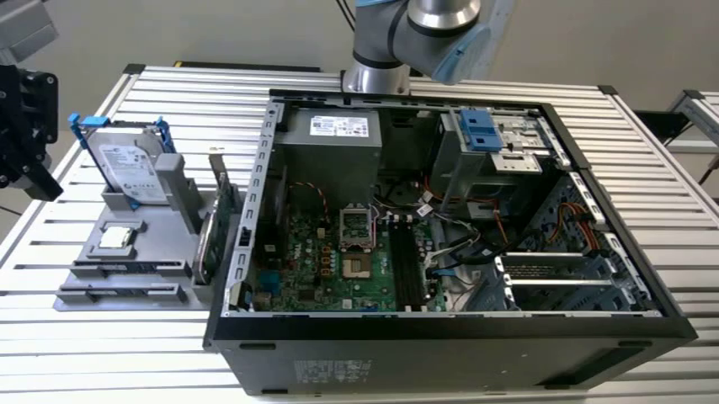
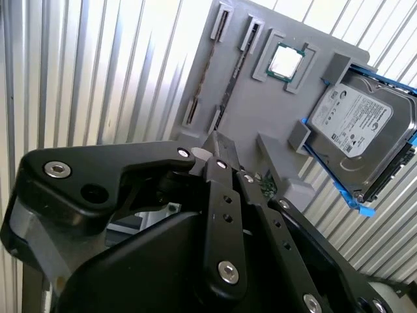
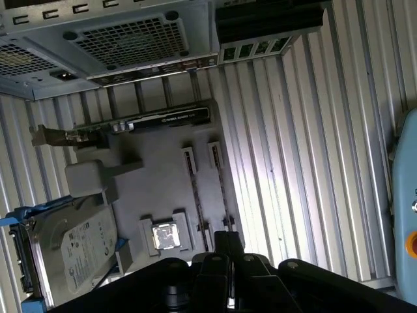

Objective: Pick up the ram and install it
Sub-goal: 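Pick up the ram and move it above insertion slot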

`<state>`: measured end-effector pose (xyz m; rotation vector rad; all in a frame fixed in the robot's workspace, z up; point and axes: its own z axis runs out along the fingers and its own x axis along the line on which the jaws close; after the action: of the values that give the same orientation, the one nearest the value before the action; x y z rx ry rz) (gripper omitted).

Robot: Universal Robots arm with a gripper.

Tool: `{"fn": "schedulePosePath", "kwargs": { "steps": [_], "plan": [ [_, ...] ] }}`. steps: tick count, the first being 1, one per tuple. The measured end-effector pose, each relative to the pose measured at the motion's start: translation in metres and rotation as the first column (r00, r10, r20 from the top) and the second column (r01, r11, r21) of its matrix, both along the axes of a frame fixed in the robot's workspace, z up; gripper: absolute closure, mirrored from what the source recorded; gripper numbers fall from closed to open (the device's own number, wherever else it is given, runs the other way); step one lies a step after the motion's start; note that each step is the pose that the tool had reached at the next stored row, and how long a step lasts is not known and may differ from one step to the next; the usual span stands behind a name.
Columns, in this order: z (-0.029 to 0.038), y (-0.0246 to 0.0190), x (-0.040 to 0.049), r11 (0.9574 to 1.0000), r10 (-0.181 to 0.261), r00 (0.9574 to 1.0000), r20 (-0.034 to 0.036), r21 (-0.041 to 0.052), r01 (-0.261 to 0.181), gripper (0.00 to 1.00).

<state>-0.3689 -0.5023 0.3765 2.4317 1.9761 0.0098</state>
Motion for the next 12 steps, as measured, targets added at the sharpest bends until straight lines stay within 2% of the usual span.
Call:
{"fn": "schedulePosePath", "kwargs": {
  "steps": [1, 2, 12],
  "plan": [
    [0.0000, 0.0000, 0.0000, 1.0000, 0.000, 1.0000, 0.0000, 0.0000, 0.000, 1.00],
    [0.0000, 0.0000, 0.0000, 1.0000, 0.000, 1.0000, 0.0000, 0.0000, 0.000, 0.00],
    [0.0000, -0.0001, 0.0000, 1.0000, 0.000, 1.0000, 0.0000, 0.0000, 0.000, 0.00]
  ]
}}
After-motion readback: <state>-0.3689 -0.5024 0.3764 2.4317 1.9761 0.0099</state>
